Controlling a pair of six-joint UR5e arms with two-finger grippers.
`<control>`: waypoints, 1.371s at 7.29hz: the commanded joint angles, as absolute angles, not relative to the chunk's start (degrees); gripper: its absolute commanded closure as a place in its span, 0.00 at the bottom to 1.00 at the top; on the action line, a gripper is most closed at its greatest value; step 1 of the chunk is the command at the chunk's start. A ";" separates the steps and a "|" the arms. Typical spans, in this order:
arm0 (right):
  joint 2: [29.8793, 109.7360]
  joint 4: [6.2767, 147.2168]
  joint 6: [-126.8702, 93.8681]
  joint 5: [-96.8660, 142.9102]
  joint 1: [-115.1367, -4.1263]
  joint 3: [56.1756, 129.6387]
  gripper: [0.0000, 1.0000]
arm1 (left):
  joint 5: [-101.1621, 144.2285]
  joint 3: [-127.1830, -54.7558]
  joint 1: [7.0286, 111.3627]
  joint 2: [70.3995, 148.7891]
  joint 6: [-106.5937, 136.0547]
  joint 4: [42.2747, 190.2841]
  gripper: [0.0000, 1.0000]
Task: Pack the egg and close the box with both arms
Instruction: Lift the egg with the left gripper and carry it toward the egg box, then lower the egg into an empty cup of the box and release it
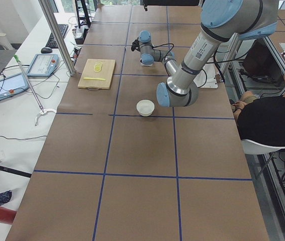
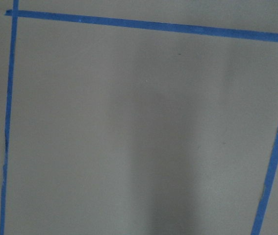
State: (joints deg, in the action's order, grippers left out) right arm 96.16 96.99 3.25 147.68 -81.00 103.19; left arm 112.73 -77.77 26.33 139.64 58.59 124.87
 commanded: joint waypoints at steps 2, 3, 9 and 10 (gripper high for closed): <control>96.24 97.03 3.08 148.80 -80.60 103.27 0.00 | 108.81 -74.44 24.35 142.29 62.91 128.85 1.00; 96.24 97.03 3.08 148.80 -80.42 103.27 0.00 | 108.81 -74.44 23.74 142.29 63.80 128.85 1.00; 96.24 97.03 2.99 148.80 -79.89 103.27 0.00 | 108.72 -74.62 22.24 142.03 66.53 128.67 0.22; 96.24 97.03 2.99 148.80 -79.81 103.27 0.00 | 108.72 -74.71 22.24 142.03 66.53 128.76 0.19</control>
State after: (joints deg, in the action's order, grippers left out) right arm 96.24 97.03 3.02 148.80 -79.88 103.26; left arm 108.75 -74.65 22.34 142.04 66.35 128.72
